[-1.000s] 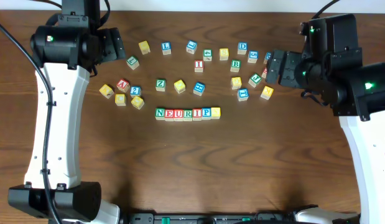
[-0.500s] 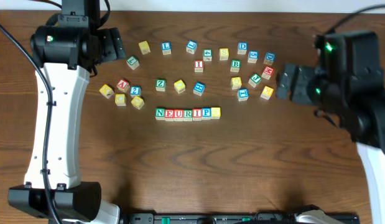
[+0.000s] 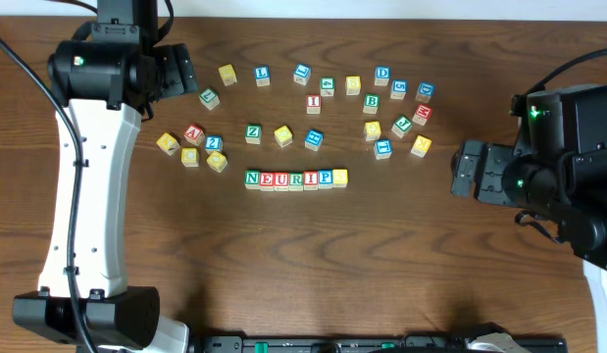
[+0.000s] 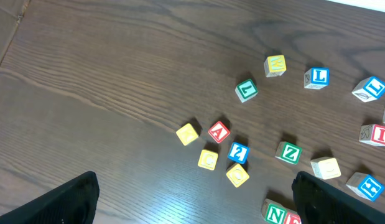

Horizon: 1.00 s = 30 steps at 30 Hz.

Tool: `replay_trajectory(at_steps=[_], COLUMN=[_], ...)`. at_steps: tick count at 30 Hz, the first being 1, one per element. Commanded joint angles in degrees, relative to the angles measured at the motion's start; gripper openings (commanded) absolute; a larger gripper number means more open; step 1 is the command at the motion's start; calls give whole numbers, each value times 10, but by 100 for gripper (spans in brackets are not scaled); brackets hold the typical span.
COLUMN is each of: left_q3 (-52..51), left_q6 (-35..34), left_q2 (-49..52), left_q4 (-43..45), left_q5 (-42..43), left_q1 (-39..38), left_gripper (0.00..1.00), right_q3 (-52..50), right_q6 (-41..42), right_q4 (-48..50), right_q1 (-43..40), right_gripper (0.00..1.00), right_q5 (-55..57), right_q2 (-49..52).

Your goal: Spell out NEURIPS

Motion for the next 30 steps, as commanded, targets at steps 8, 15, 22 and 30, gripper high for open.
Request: replay_trajectory(at_steps=[8,15,22,30], left_q3=[12,12,12,12], left_q6=[7,7,7,7], left_q2=[-11,-11,-11,-11], left_q4=[-3,-3,-3,-3], left_q5=[-3,-3,-3,-3], left_q1=[2,2,2,2], left_gripper=[98,98,97,98], right_q3=[-5,-173,-444,-751], right_q6=[18,-46,-117,-116], right_q4=[32,216,470,747], right_q1=[-7,-70,-112,-125], right_gripper=[99,99,99,99], right_q5=[65,48,12,-6], right_q2=[-88,-239,-402,-551])
